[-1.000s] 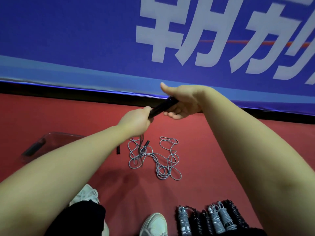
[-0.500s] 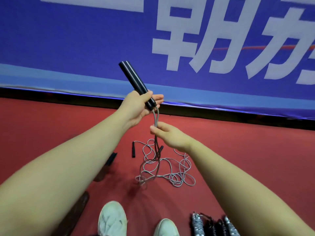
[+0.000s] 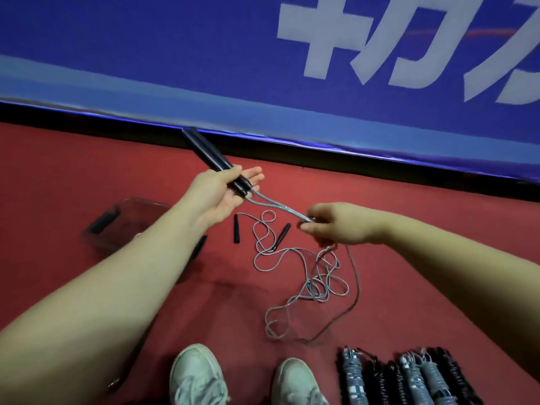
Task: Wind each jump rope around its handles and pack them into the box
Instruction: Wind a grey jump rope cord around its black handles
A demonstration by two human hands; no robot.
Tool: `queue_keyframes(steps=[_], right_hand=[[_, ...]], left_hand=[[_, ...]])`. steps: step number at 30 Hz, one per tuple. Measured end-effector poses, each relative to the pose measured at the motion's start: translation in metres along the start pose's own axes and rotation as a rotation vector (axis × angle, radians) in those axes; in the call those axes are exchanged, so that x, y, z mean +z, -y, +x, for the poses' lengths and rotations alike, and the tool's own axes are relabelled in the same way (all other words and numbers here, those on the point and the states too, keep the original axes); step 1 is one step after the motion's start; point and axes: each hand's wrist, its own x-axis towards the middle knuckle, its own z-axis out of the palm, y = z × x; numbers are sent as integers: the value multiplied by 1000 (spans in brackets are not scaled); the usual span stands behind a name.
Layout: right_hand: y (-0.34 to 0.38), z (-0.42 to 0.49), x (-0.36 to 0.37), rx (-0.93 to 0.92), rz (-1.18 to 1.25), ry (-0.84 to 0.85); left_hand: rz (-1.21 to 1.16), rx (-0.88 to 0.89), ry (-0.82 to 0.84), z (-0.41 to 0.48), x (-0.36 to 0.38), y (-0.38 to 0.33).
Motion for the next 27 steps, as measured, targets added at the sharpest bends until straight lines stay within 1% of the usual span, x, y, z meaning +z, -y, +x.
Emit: queue_keyframes(steps=[1, 3, 4, 5, 6, 7, 10, 11, 13, 14, 16, 17, 19, 20, 21, 23, 25, 27], right_hand=[[-1, 3, 5, 14, 256, 46], [-4, 16, 15, 0, 727, 73], [-5, 23, 20, -8, 882, 77], [-5, 30, 25, -8, 952, 71], [-4, 37, 29, -8, 907, 37], [-4, 43, 33, -14, 747, -37], [-13, 54, 40, -47, -70, -309], [-15, 53, 40, -61, -278, -379], [-25, 48, 37, -93, -512, -443], [-32, 46, 36, -103, -573, -423], [-41, 43, 31, -133, -652, -368], [-44, 42, 30, -170, -688, -380], [-48, 39, 27, -261, -713, -453], [-48, 37, 25, -279, -692, -499], [-49, 36, 23, -262, -677, -513], [-54, 35, 24, -228, -619, -518], [-59, 33, 27, -236, -485, -488], [-63, 35, 28, -231, -417, -446]], left_hand=[[18, -2, 24, 1, 3, 2], [124, 34, 51, 5, 8, 6], [193, 66, 63, 8, 10, 8], [270, 101, 77, 11, 12, 11], [359, 137, 90, 14, 12, 14], [472, 181, 93, 17, 12, 18], [947, 315, 58, 28, 4, 37], [1093, 326, 45, 30, 1, 44], [1281, 287, 54, 33, -6, 57], [1328, 251, 98, 33, -8, 62], [1382, 176, 235, 32, -9, 72], [1452, 155, 311, 31, -9, 76], [1639, 100, 437, 33, -9, 82], [1668, 48, 487, 35, -10, 85], [1644, -14, 526, 36, -12, 88], [1515, -147, 573, 37, -15, 92], [1334, -344, 623, 35, -14, 92], [1261, -539, 726, 31, -13, 92]])
